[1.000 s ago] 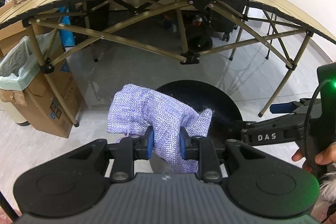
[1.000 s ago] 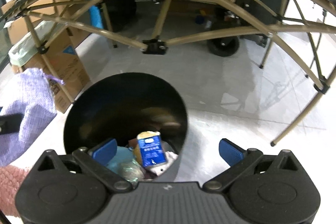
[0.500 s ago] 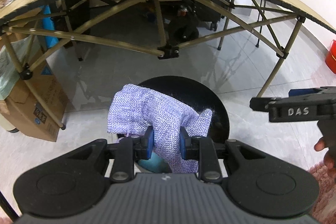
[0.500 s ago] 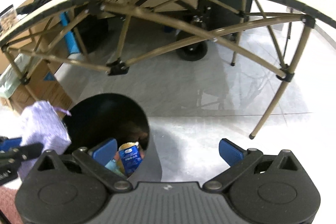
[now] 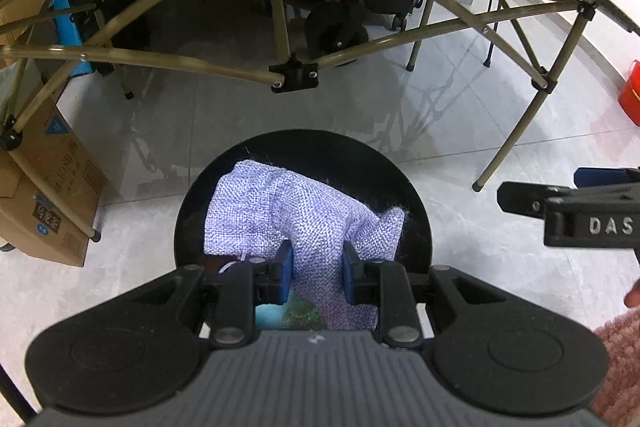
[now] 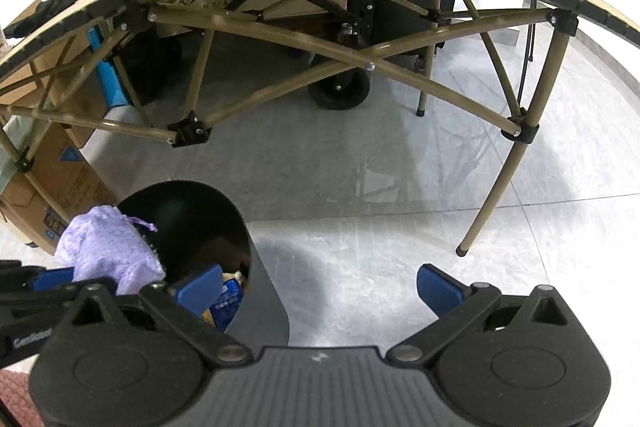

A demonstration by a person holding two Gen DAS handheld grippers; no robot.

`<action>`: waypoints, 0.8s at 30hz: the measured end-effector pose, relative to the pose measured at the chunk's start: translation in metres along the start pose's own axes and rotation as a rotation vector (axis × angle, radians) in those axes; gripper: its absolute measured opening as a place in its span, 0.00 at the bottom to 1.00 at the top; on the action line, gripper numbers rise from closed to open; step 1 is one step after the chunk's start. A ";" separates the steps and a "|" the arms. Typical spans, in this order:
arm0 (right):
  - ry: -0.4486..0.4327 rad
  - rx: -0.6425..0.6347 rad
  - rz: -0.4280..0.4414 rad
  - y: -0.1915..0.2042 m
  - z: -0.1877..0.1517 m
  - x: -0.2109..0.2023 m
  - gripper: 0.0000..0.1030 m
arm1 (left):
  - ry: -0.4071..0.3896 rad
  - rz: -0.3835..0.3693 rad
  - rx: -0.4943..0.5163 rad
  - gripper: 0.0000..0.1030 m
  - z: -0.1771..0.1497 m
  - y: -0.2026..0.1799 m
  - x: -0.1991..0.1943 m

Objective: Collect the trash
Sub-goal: 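Lower left tool with the pouch into the bin and open it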

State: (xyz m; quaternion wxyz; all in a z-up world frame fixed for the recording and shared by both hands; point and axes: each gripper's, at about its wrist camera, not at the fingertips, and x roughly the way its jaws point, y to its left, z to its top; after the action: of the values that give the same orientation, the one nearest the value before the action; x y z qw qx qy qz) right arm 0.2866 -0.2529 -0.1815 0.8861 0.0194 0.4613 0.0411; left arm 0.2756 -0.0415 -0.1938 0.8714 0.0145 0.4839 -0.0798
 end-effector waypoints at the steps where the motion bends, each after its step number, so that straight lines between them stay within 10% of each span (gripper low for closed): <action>1: 0.002 -0.003 0.001 0.001 0.001 0.001 1.00 | 0.004 0.002 -0.001 0.23 0.001 0.000 0.003; 15: 0.026 -0.037 0.012 0.010 0.002 0.017 1.00 | 0.035 0.019 -0.031 0.29 0.006 0.006 0.031; 24: 0.008 -0.016 0.022 0.005 0.001 0.012 1.00 | 0.006 0.070 -0.083 0.96 0.007 0.012 0.025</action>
State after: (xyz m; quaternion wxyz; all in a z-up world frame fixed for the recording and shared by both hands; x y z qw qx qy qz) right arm 0.2943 -0.2469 -0.1906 0.8839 0.0174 0.4641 0.0547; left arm 0.2960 -0.0336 -0.2118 0.8719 -0.0045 0.4888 -0.0292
